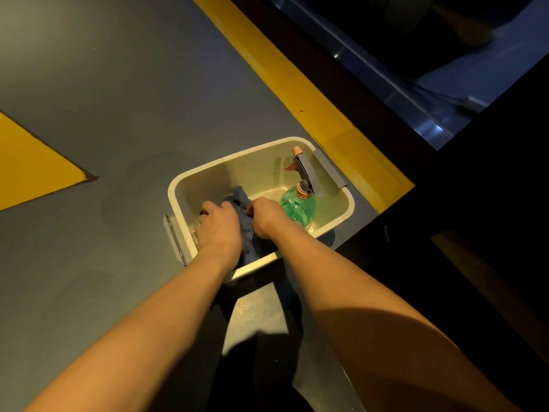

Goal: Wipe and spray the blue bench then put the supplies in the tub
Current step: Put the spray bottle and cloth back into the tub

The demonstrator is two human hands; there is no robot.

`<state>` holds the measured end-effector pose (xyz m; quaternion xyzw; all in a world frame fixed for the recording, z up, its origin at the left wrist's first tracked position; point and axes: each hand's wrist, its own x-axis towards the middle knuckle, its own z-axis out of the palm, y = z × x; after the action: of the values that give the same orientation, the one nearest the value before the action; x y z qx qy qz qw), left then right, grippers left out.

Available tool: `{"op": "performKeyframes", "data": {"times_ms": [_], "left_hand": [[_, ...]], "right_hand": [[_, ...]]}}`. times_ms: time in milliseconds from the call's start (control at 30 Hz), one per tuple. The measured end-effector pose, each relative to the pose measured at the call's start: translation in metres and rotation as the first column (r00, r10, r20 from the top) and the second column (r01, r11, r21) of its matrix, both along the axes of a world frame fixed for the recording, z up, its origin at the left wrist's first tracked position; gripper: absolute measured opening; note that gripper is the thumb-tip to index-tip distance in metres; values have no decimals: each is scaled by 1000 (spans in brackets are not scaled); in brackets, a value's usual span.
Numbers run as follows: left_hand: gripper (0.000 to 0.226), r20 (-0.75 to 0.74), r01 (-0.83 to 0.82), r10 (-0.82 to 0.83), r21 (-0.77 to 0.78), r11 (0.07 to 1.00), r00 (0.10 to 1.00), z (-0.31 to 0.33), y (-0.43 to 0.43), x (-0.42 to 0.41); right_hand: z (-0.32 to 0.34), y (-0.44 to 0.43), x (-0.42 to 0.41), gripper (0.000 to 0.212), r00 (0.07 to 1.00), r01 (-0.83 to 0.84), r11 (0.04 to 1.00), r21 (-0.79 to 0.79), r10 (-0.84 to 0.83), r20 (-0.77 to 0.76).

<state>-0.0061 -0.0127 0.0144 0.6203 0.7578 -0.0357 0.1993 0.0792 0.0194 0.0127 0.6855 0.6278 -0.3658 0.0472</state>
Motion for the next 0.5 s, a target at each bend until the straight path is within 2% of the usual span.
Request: {"op": "performKeyframes", "data": {"times_ms": [200, 300, 400, 467, 500], "left_hand": [[44, -91, -17, 11, -64, 998, 996, -16, 8, -3], [49, -204, 75, -81, -38, 996, 976, -19, 5, 1], [53, -264, 165, -163, -15, 986, 950, -19, 7, 1], [64, -214, 312, -328, -104, 944, 920, -26, 9, 1], [70, -156, 354, -389, -212, 911, 908, -30, 8, 0]], "right_hand": [[-23, 4, -10, 45, 957, -228, 962, -153, 250, 148], [-30, 6, -10, 54, 928, -273, 938, -213, 315, 199], [-30, 10, -7, 59, 937, -237, 945, -224, 283, 205], [-30, 12, -6, 57, 927, -269, 940, -208, 311, 210], [-31, 13, -4, 57, 911, -303, 929, -212, 348, 221]]}}
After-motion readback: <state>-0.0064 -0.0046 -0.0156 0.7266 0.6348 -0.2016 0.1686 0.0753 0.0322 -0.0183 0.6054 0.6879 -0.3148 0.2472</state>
